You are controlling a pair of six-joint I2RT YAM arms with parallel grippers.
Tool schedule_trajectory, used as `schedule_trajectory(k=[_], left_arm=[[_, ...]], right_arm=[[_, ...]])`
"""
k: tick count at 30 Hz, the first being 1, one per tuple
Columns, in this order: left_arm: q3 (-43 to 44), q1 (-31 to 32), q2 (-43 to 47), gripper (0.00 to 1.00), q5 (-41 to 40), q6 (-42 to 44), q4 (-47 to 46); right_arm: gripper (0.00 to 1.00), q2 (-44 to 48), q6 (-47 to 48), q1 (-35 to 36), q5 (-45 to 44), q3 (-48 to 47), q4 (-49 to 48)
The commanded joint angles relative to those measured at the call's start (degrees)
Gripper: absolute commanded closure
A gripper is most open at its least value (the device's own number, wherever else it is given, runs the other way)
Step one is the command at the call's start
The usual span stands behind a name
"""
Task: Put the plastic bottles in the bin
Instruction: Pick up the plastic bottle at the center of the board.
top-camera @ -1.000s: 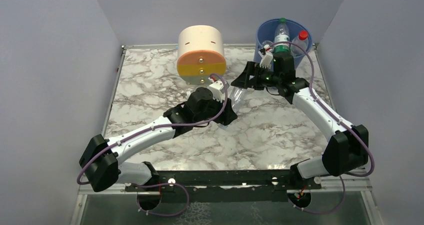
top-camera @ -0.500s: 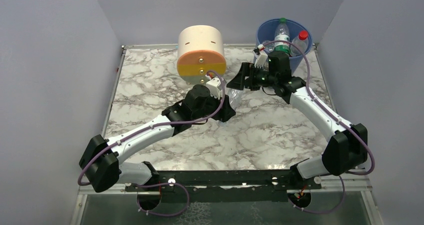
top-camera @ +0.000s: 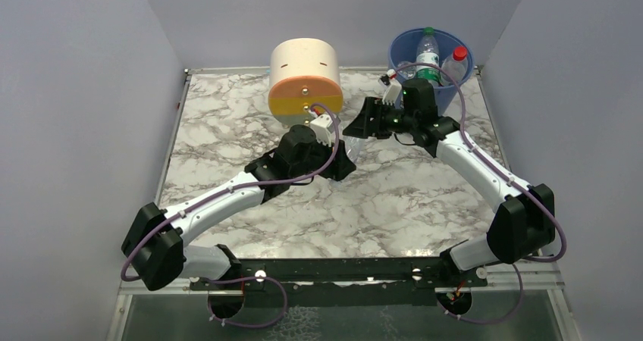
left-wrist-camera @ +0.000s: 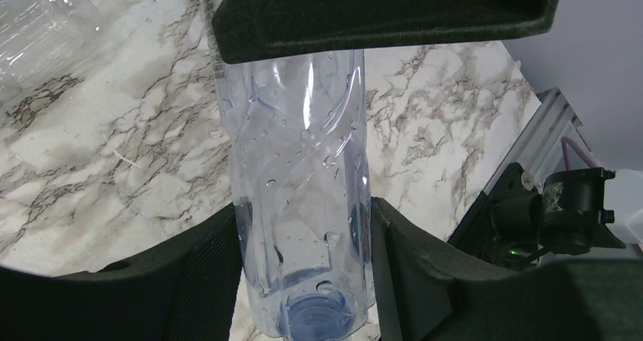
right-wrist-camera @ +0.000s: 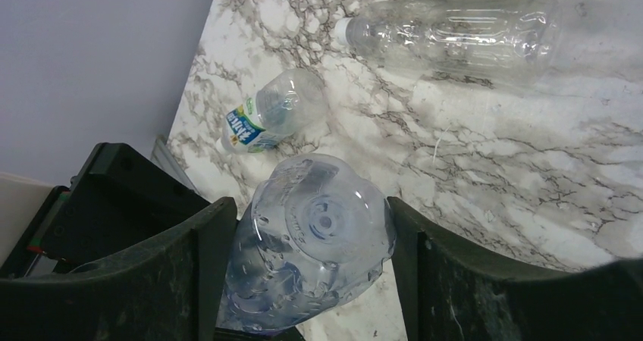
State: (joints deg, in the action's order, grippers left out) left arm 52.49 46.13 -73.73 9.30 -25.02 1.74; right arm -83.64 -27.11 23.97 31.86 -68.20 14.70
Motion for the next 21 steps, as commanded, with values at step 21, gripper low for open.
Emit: schedule_trajectory(k=[21], left_arm=[[1.01, -2.28, 0.13, 0.21, 1.33, -1.56, -2.95]], right_arm=[[0.43, -0.60, 0.20, 0.47, -1.68, -4.90, -0.14]])
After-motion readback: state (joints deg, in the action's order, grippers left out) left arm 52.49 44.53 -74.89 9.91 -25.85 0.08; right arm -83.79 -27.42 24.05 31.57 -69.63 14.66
